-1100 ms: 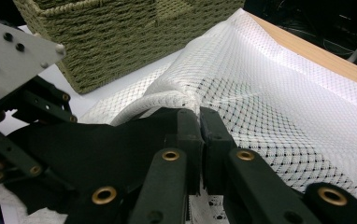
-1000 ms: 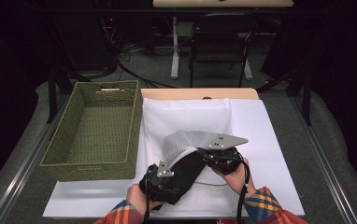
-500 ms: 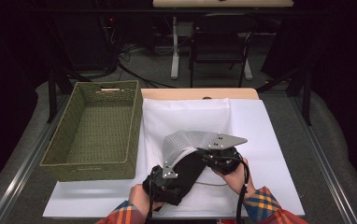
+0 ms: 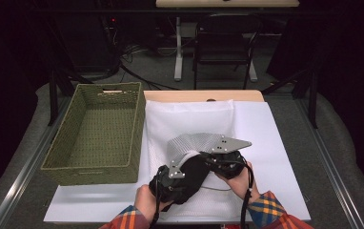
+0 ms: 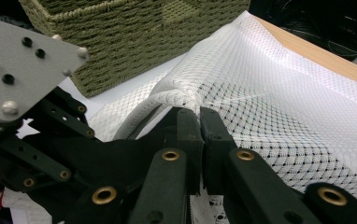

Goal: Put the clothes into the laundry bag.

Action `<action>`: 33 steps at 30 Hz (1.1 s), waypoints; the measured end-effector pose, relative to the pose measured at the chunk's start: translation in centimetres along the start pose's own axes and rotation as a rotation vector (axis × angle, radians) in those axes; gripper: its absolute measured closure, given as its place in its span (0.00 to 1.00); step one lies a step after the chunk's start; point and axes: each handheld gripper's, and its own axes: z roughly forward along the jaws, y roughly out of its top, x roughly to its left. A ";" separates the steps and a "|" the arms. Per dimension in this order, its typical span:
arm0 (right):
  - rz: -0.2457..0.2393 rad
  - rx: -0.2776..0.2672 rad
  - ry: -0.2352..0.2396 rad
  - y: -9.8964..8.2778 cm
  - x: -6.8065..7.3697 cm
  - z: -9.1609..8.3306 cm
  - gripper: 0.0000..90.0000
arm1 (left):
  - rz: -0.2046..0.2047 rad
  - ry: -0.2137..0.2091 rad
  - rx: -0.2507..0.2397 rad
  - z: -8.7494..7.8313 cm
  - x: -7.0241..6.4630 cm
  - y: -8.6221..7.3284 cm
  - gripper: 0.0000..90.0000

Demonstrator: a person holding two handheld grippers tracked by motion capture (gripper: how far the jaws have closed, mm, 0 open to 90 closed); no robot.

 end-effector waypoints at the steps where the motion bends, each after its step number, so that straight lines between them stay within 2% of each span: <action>1: 0.000 -0.001 0.000 0.0 0.0 0.0 0.98 | -0.003 0.001 -0.004 0.1 0.0 0.3 0.81; 4: -0.002 -0.003 0.002 0.1 0.1 0.0 0.98 | 0.003 0.003 -0.014 0.3 0.0 0.8 0.81; 15: 0.002 -0.005 0.010 0.1 0.2 0.1 0.98 | -0.034 0.018 -0.044 1.4 0.5 2.5 0.80; 22: 0.003 -0.002 0.010 0.0 0.1 0.1 0.98 | -0.021 0.022 -0.021 2.4 0.7 2.7 0.76; 25: 0.004 0.002 0.011 -0.1 0.1 0.1 0.98 | -0.016 0.010 -0.008 2.5 0.9 2.4 0.63; 26: 0.004 0.002 0.011 -0.1 0.1 0.1 0.98 | -0.011 0.014 -0.005 2.5 1.0 2.3 0.63; 27: 0.005 0.002 0.011 -0.1 0.1 0.0 0.98 | -0.015 0.009 -0.005 2.4 1.0 2.3 0.58; 29: 0.000 0.000 0.011 -0.1 0.0 0.0 0.98 | 0.009 0.002 0.008 2.1 0.9 2.2 0.49; 31: 0.006 0.000 0.009 -0.1 -0.1 -0.1 0.98 | 0.016 -0.003 0.007 1.8 0.8 2.1 0.39; 33: 0.006 0.000 0.009 -0.2 -0.1 -0.1 0.98 | 0.028 -0.012 0.009 1.4 0.7 2.0 0.37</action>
